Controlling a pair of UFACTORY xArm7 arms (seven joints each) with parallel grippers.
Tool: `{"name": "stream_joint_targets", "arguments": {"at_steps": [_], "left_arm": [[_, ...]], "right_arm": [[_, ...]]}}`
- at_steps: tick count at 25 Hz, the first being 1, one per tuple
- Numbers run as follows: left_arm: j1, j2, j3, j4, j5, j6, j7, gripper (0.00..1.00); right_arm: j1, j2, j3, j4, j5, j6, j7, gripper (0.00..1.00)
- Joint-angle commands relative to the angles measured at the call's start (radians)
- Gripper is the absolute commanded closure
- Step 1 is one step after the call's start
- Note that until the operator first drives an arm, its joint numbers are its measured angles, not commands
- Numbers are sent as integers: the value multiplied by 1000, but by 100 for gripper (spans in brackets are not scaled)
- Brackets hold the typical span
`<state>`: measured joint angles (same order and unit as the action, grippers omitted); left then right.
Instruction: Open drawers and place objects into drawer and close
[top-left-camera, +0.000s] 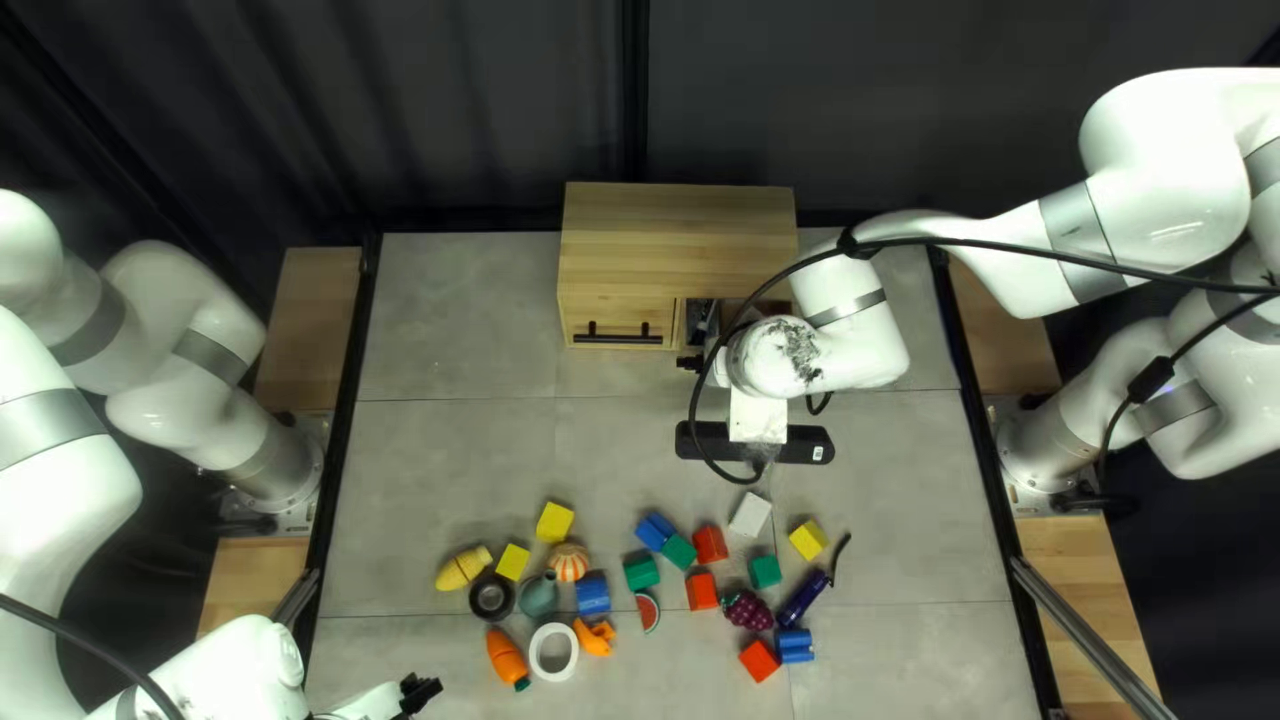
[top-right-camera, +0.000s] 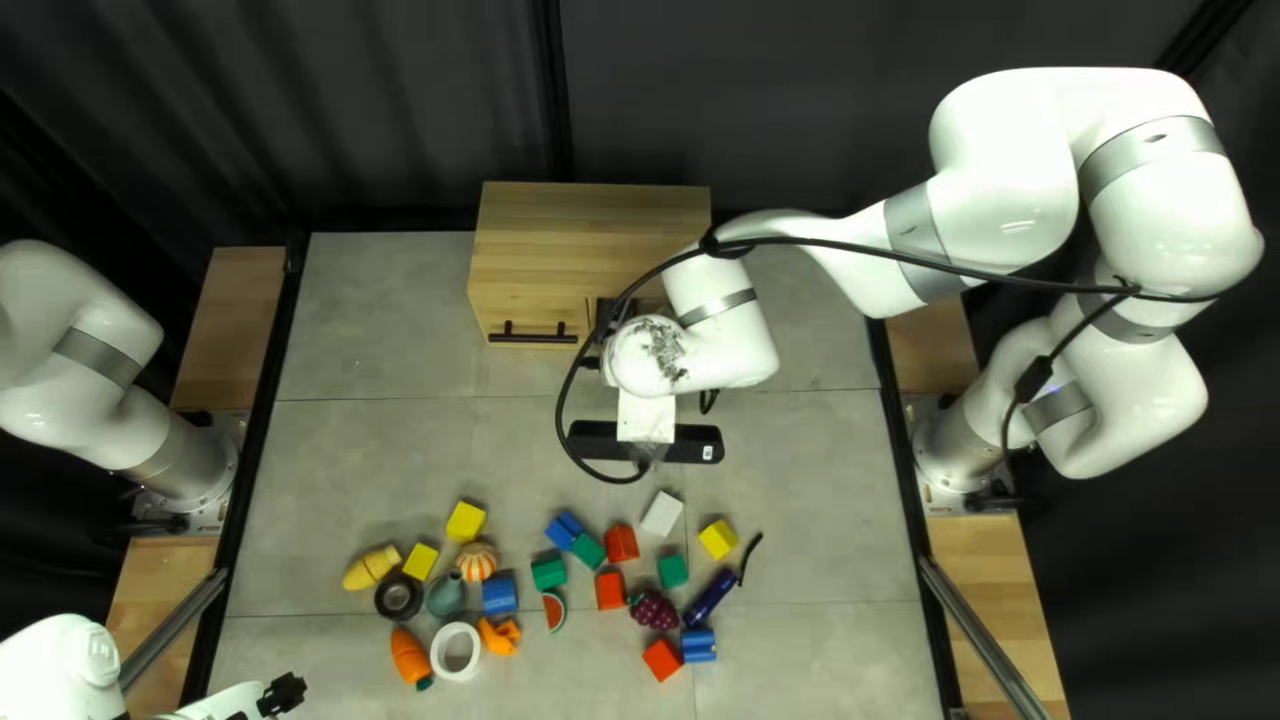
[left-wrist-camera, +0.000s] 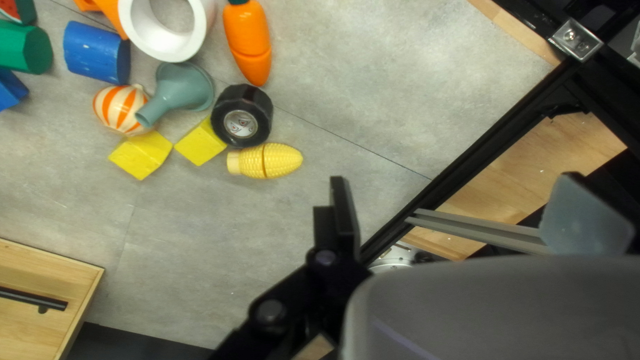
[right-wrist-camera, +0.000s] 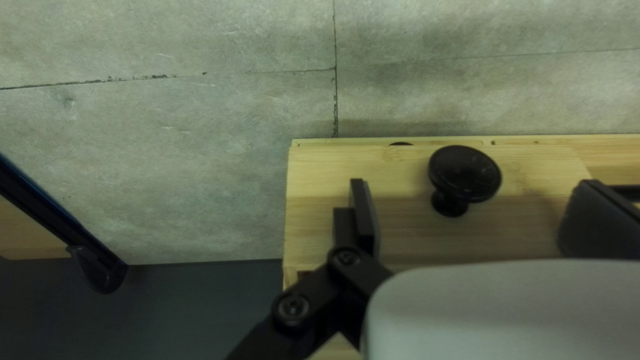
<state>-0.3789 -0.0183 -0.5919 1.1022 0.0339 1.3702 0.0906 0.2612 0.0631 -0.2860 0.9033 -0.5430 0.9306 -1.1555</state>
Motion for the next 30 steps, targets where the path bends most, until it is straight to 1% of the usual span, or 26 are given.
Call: {"name": "stream_joint_targets", "arguments": {"at_steps": [1,11,16,30], "left_arm": [[0,0,0,0,0,0,0,0],[0,0,0,0,0,0,0,0],[0,0,0,0,0,0,0,0],[0,0,0,0,0,0,0,0]], "right_arm": [[-6,8,-6,3,-6,-7,0,0],[-17,11,-18,8,-23,-4,3,0],[-29,1,-32,-6,-53,-19,4,0],[-18,36,-29,37,-85,52,33,0]]}}
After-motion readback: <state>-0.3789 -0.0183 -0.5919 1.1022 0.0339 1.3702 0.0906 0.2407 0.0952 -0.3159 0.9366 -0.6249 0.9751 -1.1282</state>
